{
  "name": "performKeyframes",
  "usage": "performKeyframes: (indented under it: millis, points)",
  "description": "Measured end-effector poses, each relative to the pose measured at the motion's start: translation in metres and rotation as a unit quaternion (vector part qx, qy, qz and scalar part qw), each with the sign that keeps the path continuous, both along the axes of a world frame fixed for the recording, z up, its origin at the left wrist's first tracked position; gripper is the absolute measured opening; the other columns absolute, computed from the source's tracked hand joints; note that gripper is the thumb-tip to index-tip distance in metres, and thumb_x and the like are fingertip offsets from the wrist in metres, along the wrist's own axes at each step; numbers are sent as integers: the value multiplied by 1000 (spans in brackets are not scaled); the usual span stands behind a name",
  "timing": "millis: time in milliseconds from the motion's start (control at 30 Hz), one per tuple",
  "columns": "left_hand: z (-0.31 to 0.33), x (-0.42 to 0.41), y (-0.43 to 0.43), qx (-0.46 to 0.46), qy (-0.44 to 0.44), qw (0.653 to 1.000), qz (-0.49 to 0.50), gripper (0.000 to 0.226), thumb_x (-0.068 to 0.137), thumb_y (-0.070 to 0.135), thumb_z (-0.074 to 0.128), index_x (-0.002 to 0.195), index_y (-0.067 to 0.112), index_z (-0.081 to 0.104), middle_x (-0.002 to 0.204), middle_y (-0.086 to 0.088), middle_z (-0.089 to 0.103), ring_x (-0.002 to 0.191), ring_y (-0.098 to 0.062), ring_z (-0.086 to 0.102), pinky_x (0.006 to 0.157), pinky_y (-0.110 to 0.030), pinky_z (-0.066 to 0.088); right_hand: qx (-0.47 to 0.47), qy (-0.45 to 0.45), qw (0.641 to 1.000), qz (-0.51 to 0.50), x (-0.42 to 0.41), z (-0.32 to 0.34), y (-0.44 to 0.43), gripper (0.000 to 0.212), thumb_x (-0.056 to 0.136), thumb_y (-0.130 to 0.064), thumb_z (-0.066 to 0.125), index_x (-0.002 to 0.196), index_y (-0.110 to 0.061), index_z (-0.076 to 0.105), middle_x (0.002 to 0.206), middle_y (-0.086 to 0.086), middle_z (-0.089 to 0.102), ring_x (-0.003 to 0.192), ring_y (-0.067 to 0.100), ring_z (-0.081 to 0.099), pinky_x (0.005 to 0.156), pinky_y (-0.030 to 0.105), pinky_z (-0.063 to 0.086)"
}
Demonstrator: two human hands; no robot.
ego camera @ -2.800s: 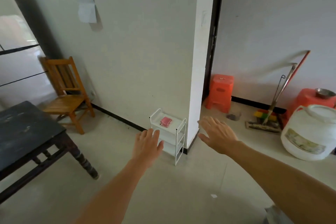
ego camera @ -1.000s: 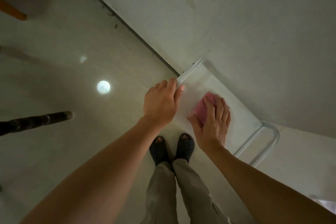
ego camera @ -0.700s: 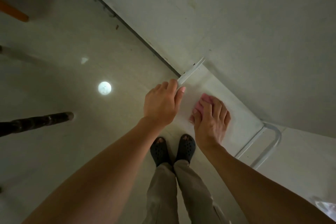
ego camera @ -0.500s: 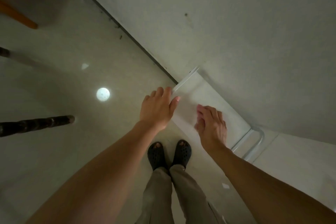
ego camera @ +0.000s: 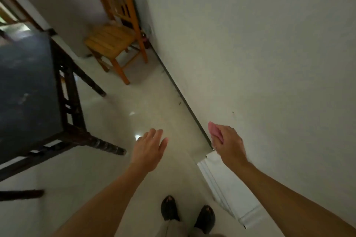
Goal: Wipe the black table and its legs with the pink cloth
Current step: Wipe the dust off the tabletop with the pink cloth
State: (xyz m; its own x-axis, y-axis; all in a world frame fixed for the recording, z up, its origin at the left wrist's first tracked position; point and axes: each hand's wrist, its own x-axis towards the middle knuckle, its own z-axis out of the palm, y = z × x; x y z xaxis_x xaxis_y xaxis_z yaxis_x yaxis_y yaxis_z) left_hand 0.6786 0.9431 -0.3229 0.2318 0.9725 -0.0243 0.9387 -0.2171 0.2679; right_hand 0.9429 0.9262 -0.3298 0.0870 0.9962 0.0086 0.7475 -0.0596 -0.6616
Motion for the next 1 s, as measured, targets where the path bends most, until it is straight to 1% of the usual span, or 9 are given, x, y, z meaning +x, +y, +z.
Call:
performKeyframes:
  millis: [100,167,300,433,533,633,800,933,1000]
  points:
    - [40,-58,2,44,-1,996,71,51,94,47,30,113,11,60,95,-7,62,78,-28,63,61,-35,48,71,-22,994,80,-50,33,41,39,95,-45,46,106,-17,70,92,-4,69,83,17,62,66,30,54]
    - [63,-99,0,65,9,991,118,51,94,46,29,112,11,61,93,-6,61,76,-26,62,61,-33,46,106,-47,985,126,-88,52,66,38,97,-48,45,106,-23,71,88,-7,69,81,15,62,58,33,55]
    - [88,-187,-8,55,18,973,224,57,92,52,17,117,17,56,102,0,57,84,-19,58,74,-37,52,181,-73,954,225,-182,87,111,36,92,-47,45,105,-29,73,90,-12,70,80,13,63,52,29,53]
    - [99,-270,-10,63,15,953,297,38,99,46,30,116,22,53,103,4,54,87,-13,55,78,-28,48,225,-83,915,325,-283,105,145,41,96,-45,41,107,-20,72,92,-6,69,77,15,61,56,26,52]
    - [99,-318,-9,60,30,938,340,35,101,44,31,121,22,51,108,3,54,92,-13,55,79,-27,45,257,-87,886,375,-351,111,171,39,98,-39,44,109,-13,71,99,0,68,82,16,61,65,27,52]
    - [94,-359,-10,53,44,923,380,38,101,44,32,125,20,51,112,1,56,96,-15,56,80,-28,44,252,-93,869,415,-411,118,191,30,100,-31,50,113,-11,68,102,1,62,84,14,57,66,25,52]
    - [72,-403,-14,28,38,900,433,39,100,43,33,123,20,54,109,1,57,93,-15,55,79,-28,43,255,-84,826,495,-485,103,213,42,101,-39,37,113,-13,68,100,3,64,84,16,57,66,30,54]
    - [45,-424,-9,-24,33,879,475,49,99,43,18,128,20,50,118,0,54,100,-16,49,84,-29,42,219,-110,787,566,-531,75,237,28,99,-31,51,119,-19,66,102,0,63,85,13,58,67,26,53]
    - [38,-428,-3,-28,4,857,515,44,101,42,24,128,19,50,120,0,53,104,-15,50,88,-28,43,203,-120,762,603,-553,61,252,29,98,-32,51,122,-21,64,106,-2,62,88,11,58,68,24,53]
